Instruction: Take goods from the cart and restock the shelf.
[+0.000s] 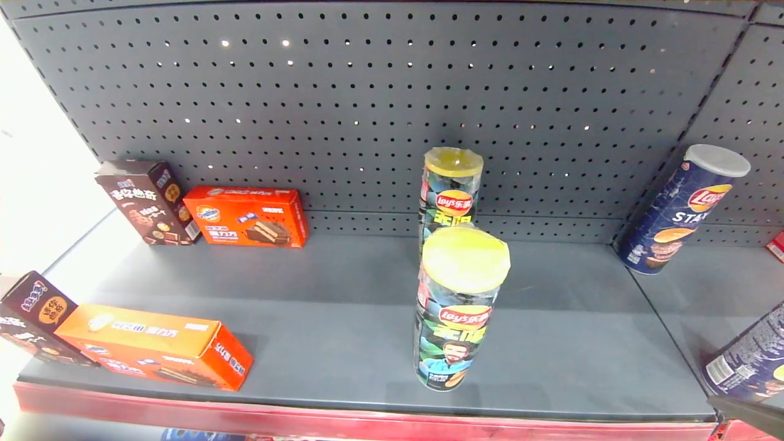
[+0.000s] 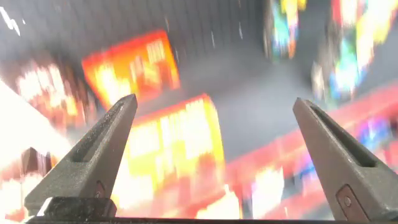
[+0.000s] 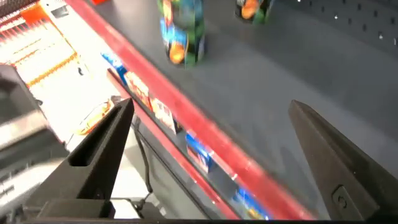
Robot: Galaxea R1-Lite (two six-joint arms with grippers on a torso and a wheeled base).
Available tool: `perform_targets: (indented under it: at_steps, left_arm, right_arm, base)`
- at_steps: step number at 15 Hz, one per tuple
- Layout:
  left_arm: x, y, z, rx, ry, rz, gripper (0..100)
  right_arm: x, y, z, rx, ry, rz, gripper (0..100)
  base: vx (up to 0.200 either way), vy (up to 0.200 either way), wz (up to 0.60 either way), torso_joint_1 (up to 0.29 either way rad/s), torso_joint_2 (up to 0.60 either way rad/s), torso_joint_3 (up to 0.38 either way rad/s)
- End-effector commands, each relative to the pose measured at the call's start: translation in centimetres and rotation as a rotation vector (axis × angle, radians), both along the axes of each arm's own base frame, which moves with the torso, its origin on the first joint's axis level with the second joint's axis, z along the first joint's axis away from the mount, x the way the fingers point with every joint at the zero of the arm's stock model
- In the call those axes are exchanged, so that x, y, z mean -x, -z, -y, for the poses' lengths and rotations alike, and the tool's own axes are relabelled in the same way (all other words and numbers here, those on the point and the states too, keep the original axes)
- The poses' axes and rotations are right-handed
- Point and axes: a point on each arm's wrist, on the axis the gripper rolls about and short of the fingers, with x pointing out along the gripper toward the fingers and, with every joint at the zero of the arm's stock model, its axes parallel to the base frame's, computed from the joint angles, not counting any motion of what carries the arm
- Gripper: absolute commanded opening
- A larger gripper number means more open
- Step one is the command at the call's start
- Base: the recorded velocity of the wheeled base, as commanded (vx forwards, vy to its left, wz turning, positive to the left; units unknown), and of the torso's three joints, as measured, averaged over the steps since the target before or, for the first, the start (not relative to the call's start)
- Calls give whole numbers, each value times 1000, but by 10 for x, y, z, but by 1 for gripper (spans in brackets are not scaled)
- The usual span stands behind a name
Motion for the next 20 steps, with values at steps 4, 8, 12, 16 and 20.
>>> perform_targets:
  at_steps: [4,8,12,16,20]
  left_arm:
    - [28,86,-10,-38,-94,-10,100]
    - [21,85,-6,-44,-186,-102,100]
    - [19,85,-3,-49,-282,-132,100]
    - [20,85,-3,-43,-331,-128,100]
    - [20,85,-1,-45,-404,-125,100]
  right_arm:
    - [21,43,28,20,85,-24,100]
    - [30,63,40,71,357,-185,100]
    - [29,62,42,49,718,-202,100]
    - [55,65,45,-173,913,49,100]
    - [59,72,41,-185,810,63,100]
  base:
    - [0,0,0,0,0,0]
    - [0,0,0,0,0,0]
    - [0,0,0,0,0,0]
    - [0,0,0,0,0,0]
    - [0,0,0,0,0,0]
